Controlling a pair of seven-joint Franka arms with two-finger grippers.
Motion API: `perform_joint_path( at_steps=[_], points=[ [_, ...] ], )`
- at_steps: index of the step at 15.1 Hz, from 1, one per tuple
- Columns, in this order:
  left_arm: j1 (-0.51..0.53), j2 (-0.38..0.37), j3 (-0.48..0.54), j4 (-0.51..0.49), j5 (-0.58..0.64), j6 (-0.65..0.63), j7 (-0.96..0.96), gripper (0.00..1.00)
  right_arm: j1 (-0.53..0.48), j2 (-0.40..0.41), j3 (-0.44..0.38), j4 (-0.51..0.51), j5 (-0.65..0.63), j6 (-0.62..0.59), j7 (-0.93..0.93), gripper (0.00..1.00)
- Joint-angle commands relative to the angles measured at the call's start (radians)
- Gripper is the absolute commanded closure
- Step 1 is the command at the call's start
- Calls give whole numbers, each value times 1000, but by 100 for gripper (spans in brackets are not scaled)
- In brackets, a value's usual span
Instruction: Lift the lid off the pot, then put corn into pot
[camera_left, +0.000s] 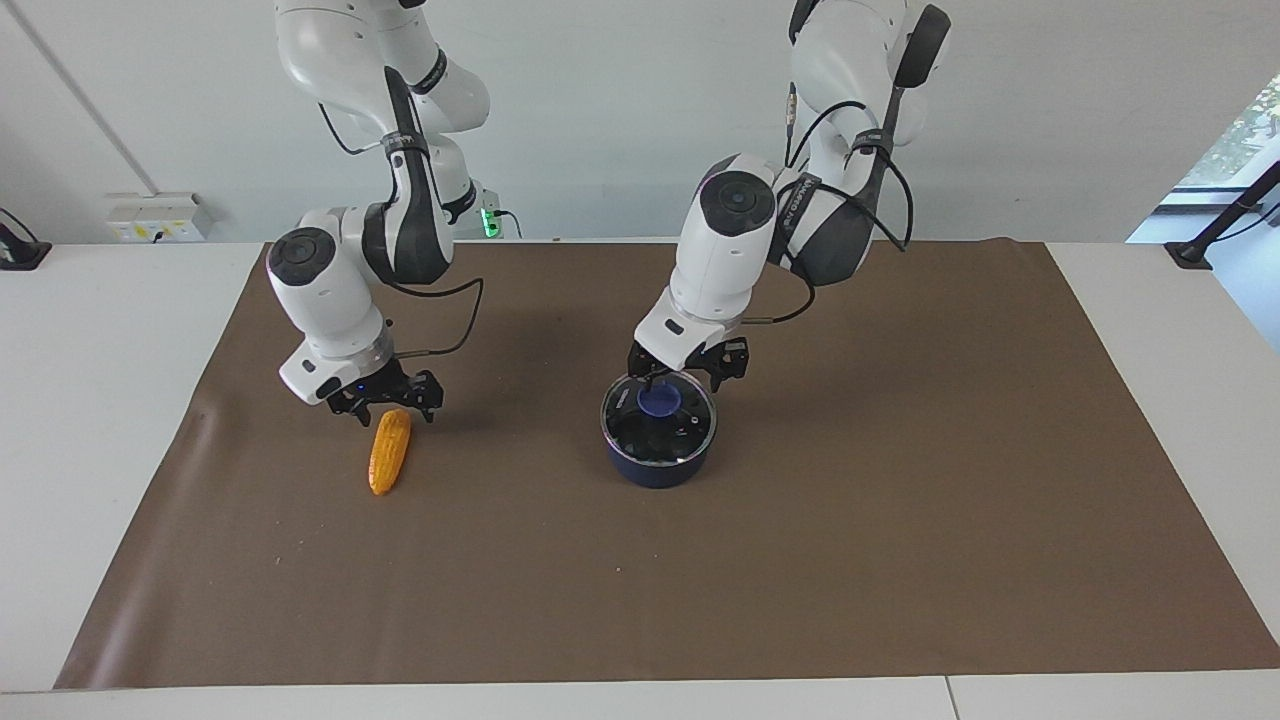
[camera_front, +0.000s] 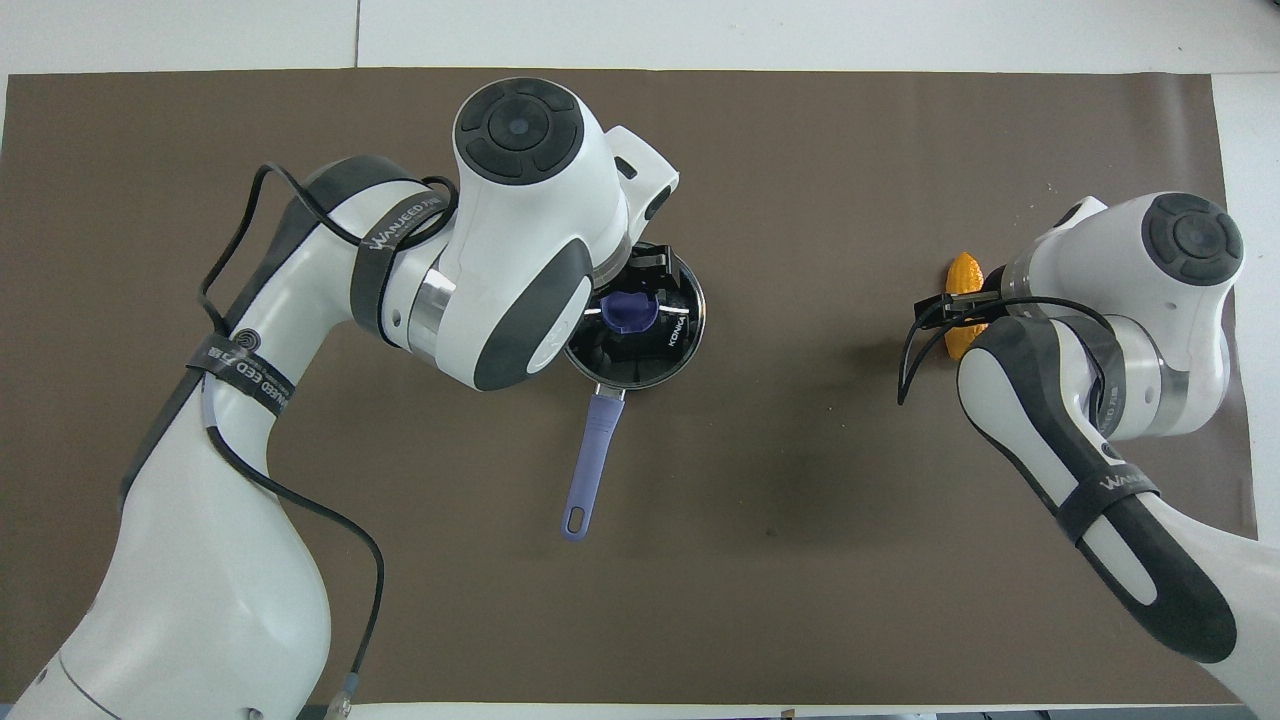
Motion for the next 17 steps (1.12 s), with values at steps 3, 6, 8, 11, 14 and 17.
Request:
perform_joint_path(
  at_steps=[3, 6, 8, 11, 14, 17],
  points=[
    [-53, 11, 19, -8, 27, 41, -3, 0, -30, 51, 6, -3, -7, 61, 10, 4],
    [-62, 10, 21, -38, 64, 58, -3, 0, -39, 53, 6, -11, -7, 56, 14, 9],
    [-59, 11, 22, -46, 74, 56, -3, 0, -41, 53, 6, -18, -7, 58, 10, 12],
    [-54, 22, 24, -52, 75, 64, -5, 0, -39, 55, 6, -6, -16, 41, 8, 44],
    [-53, 25, 24, -52, 75, 76, -5, 0, -35, 55, 6, -6, -18, 35, 7, 79],
    [-53, 36, 24, -51, 73, 81, -5, 0, -29, 61, 5, 37, -21, -23, 7, 100]
  ],
)
